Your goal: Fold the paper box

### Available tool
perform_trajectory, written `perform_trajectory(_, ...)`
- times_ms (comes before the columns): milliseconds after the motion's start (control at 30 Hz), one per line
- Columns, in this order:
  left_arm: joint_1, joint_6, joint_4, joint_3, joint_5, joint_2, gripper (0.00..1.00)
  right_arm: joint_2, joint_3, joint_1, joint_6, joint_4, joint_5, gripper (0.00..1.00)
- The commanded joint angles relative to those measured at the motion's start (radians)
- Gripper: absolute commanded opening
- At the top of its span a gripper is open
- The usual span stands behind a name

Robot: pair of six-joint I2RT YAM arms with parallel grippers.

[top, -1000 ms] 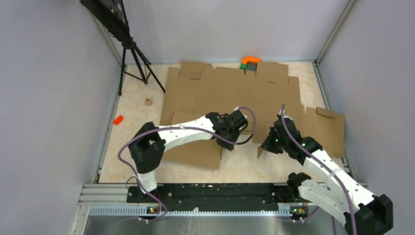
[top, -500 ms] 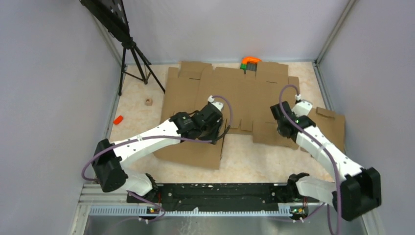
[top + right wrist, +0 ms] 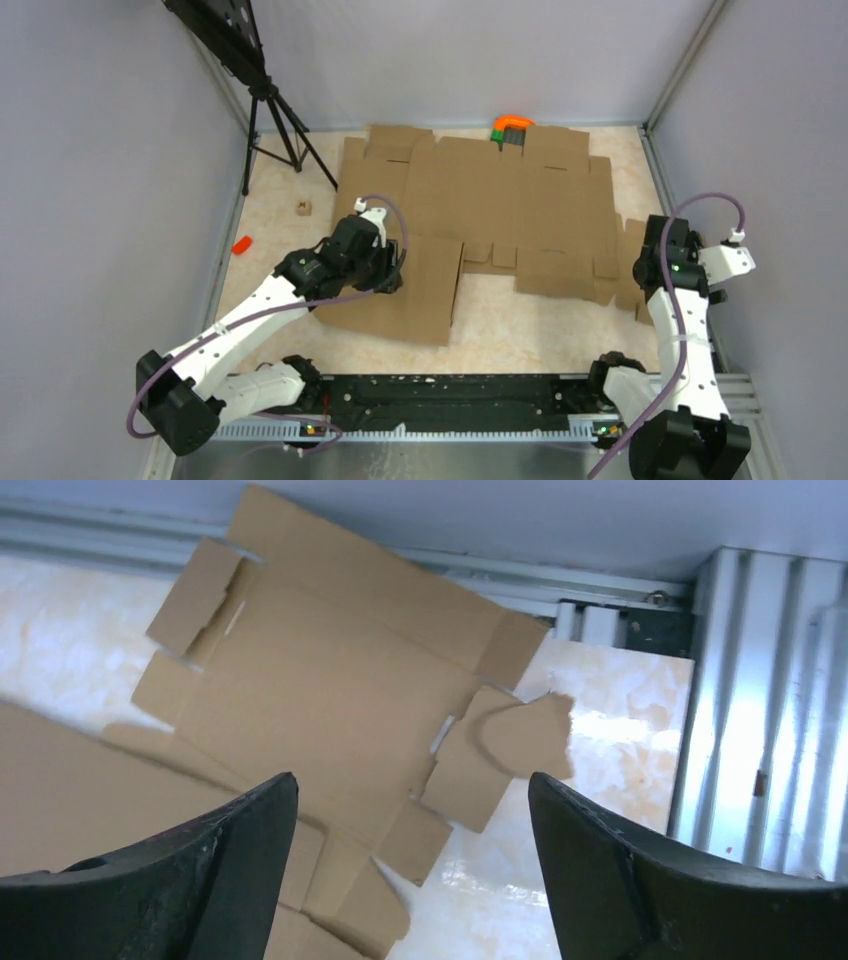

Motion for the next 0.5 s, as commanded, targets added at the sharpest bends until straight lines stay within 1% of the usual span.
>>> perform_trajectory(0,0.053,0.048,0.031,-0.041,0.085,-0.037,0.51,-0.012,0.067,0.022,-0.109,0.035,-0.238,0.86)
perform_trajectory(133,0.104,0.069,0.032,-0.043,0.107,-0.074,0.51,-0.107,0.053,0.127,-0.277,0.143,-0.391,0.86)
perform_trajectory(200,0.135,0.067,0.031,-0.042,0.120,-0.078,0.52,-0.137,0.035,0.145,-0.336,0.204,-0.516,0.87)
perform_trajectory(300,0.180,0.029,0.044,-0.059,0.149,-0.108,0.54,-0.131,0.023,0.146,-0.387,0.265,-0.698,0.88)
perform_trajectory(400,0.194,-0.012,0.045,-0.091,0.150,-0.172,0.58,-0.092,0.006,0.157,-0.457,0.389,-0.961,0.89)
perform_trajectory(433,0.194,-0.026,0.035,-0.099,0.158,-0.191,0.59,-0.071,-0.006,0.162,-0.499,0.456,-1.124,0.89)
perform_trajectory(467,0.193,-0.042,0.022,-0.106,0.180,-0.204,0.59,-0.044,-0.017,0.179,-0.513,0.516,-1.257,0.91)
